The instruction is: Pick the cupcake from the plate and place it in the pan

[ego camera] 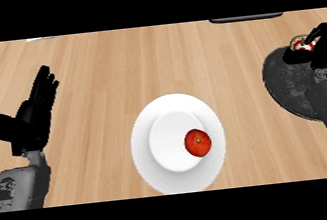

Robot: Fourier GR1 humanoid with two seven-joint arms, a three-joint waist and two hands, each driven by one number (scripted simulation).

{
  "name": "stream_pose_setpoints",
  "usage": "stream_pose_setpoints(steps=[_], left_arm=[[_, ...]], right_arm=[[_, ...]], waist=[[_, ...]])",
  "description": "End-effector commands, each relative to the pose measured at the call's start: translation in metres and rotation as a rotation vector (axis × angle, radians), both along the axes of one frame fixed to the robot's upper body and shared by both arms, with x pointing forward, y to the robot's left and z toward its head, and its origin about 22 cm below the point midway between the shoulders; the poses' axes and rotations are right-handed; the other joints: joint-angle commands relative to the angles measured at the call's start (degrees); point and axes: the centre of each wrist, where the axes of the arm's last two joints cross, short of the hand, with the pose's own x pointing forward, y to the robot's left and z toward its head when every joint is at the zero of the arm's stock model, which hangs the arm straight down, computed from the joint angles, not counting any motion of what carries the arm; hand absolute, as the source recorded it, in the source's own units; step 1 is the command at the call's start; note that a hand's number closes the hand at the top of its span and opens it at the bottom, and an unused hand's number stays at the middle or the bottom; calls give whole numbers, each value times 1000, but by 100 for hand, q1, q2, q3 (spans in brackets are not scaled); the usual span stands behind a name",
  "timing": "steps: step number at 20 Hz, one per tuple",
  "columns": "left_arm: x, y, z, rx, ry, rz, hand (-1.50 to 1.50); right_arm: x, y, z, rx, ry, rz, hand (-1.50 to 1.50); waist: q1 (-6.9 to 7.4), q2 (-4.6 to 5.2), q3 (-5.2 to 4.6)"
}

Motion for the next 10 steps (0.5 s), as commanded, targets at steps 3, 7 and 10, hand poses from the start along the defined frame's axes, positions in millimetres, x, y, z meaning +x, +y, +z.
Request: stream_pose_setpoints(steps=[3, 7, 10], left_arm=[[8, -6, 8, -10, 1, -14, 0], [6, -9, -2, 1, -7, -39, 0], [2, -18, -5, -12, -6, -37, 0]], right_arm=[[-2, -75, -19, -31, 31, -96, 150], [-13, -115, -48, -15, 24, -124, 150], [-24, -128, -69, -16, 20, -107, 150]], waist=[[81, 18, 0], [173, 67, 11], [182, 65, 13]])
